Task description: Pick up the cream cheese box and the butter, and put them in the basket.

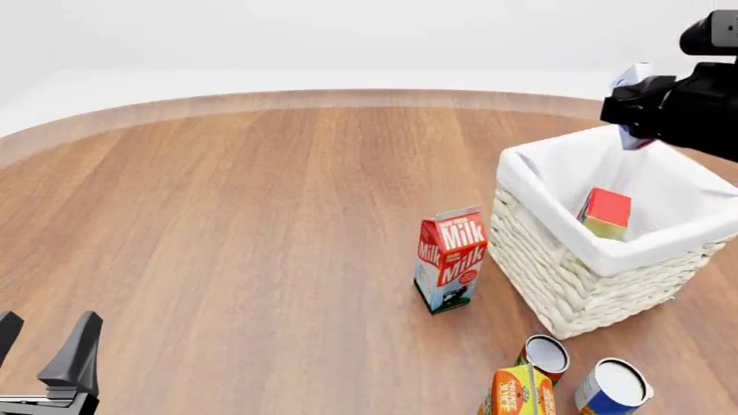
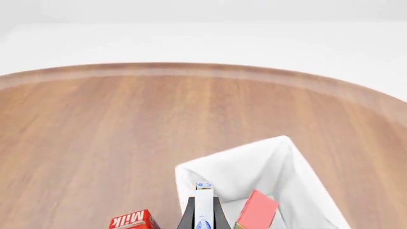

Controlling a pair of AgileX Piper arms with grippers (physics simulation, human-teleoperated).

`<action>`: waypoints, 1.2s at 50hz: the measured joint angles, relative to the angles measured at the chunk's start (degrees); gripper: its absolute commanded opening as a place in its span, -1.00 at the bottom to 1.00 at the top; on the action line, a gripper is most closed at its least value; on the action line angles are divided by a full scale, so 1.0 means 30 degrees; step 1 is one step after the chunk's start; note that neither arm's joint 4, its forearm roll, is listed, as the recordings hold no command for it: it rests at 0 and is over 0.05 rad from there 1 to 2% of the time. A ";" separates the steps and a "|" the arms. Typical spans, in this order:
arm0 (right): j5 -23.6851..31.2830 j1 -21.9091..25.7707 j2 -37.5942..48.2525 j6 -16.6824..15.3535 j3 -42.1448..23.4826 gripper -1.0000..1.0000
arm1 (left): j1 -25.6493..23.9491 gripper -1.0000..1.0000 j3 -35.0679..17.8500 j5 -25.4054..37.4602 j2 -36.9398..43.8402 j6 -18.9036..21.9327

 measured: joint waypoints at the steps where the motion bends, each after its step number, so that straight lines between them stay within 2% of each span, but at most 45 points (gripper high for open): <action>1: -0.0069 -0.0075 0.0063 -0.0012 0.0041 -1.00 | 0.0000 1.00 0.0000 0.0000 0.0000 0.0000; 32: -0.2108 -0.1664 0.2171 -0.0490 0.0984 -1.00 | 0.0000 1.00 0.0000 0.0000 0.0000 0.0000; 60: -0.3592 -0.2299 0.2996 -0.1267 0.2539 -1.00 | 0.0000 1.00 0.0000 0.0000 0.0000 0.0000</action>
